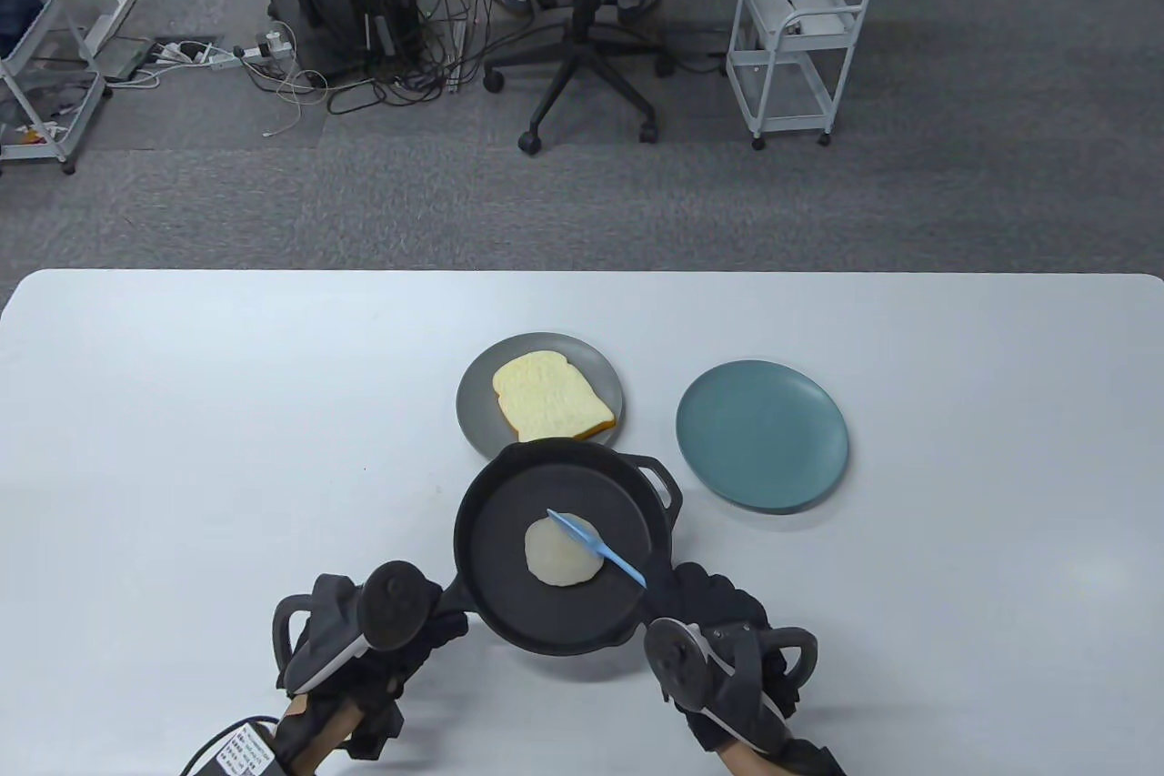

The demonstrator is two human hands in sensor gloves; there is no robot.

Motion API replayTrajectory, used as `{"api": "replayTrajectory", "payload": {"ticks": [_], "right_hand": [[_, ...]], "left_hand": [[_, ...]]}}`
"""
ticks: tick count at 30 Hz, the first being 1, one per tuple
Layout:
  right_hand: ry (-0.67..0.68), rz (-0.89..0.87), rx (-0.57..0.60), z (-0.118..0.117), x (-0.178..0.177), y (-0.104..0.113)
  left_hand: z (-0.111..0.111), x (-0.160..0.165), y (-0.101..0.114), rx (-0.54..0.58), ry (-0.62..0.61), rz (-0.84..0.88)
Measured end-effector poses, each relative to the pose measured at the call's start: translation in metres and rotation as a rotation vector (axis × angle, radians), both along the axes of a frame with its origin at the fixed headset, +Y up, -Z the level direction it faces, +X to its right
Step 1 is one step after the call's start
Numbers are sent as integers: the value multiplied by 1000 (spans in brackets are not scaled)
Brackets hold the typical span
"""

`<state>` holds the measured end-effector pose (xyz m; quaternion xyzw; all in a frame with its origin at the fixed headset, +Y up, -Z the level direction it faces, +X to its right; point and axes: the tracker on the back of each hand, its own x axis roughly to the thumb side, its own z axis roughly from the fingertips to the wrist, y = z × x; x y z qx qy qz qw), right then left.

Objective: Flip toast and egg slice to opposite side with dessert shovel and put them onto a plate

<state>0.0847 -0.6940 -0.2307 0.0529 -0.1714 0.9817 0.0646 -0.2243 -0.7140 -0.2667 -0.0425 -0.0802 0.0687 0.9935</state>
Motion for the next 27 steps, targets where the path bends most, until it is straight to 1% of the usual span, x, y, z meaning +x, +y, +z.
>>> {"api": "replayTrajectory", "payload": {"ticks": [7, 15, 21, 27], "right_hand": [[-35, -150, -94, -8, 15, -4], [-122, -271, -126, -12, 39, 4], [-158, -285, -171, -14, 52, 5], [-164, -184, -152, -12, 47, 5]], "left_hand": [[-1, -2, 0, -3, 3, 0], [-4, -7, -1, 1, 12, -9], [-4, -7, 0, 18, 5, -13], [-1, -5, 2, 44, 0, 5]]}}
